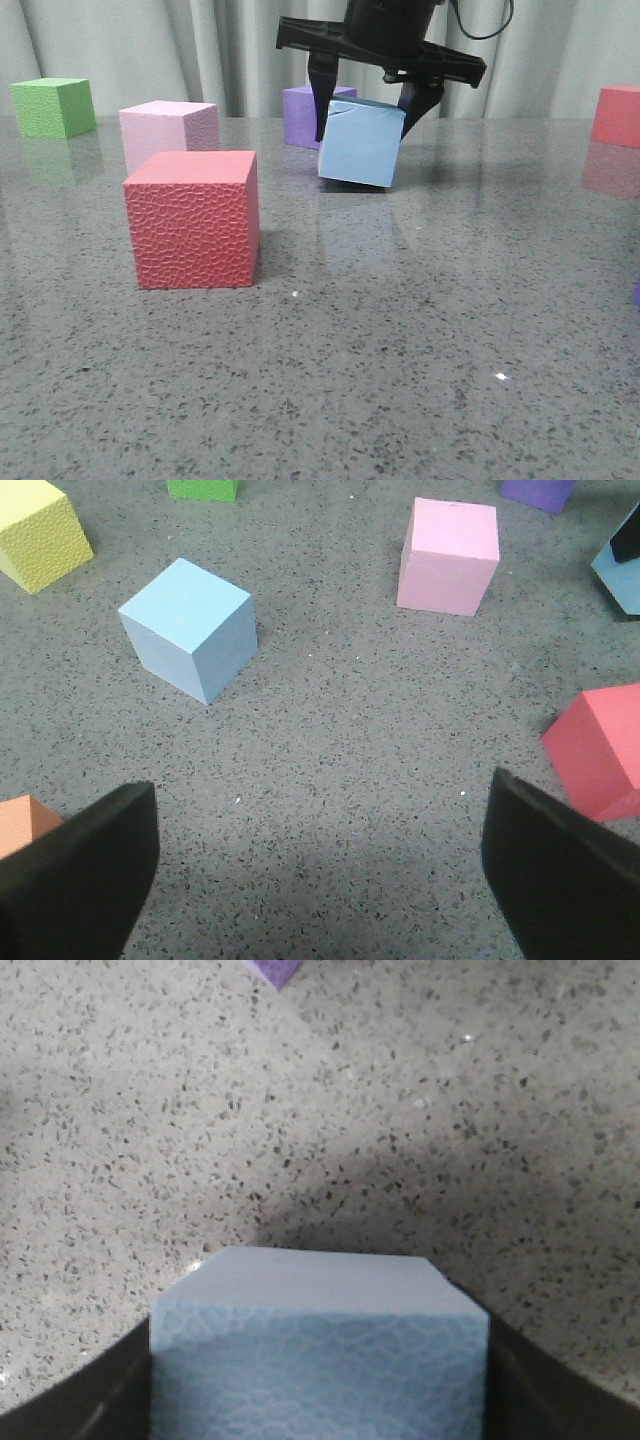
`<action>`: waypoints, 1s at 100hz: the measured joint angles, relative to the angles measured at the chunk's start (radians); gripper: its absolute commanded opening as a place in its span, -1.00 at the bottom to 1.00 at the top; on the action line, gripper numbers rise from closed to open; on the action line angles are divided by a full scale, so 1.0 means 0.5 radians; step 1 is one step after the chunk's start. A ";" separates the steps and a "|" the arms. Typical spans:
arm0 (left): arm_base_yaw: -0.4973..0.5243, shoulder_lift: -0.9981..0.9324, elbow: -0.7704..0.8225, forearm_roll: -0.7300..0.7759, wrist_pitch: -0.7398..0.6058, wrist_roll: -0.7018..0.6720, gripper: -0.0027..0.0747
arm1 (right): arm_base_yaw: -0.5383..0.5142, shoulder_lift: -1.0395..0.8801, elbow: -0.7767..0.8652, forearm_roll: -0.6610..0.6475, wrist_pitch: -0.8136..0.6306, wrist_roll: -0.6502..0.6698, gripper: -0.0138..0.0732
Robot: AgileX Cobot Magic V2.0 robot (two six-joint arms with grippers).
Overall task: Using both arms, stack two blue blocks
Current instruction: 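Open the right gripper and lift it off the blue cube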
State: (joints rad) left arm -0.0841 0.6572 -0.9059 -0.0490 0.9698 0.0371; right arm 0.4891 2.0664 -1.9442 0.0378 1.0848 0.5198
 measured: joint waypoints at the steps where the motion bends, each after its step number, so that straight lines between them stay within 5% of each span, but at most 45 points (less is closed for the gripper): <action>1: 0.000 0.000 0.000 0.000 0.000 0.000 0.66 | 0.000 0.000 0.000 0.000 0.000 0.000 0.08; 38: 0.000 0.000 0.000 0.000 0.000 0.000 0.66 | 0.000 0.000 0.000 0.000 0.000 0.000 0.82; 100: 0.000 0.000 0.000 0.000 0.000 0.000 0.66 | 0.000 0.000 -0.139 0.006 0.089 -0.032 0.82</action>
State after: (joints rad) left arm -0.0841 0.6572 -0.9059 -0.0490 0.9698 0.0371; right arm 0.4891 2.0664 -2.0137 0.0409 1.1293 0.5039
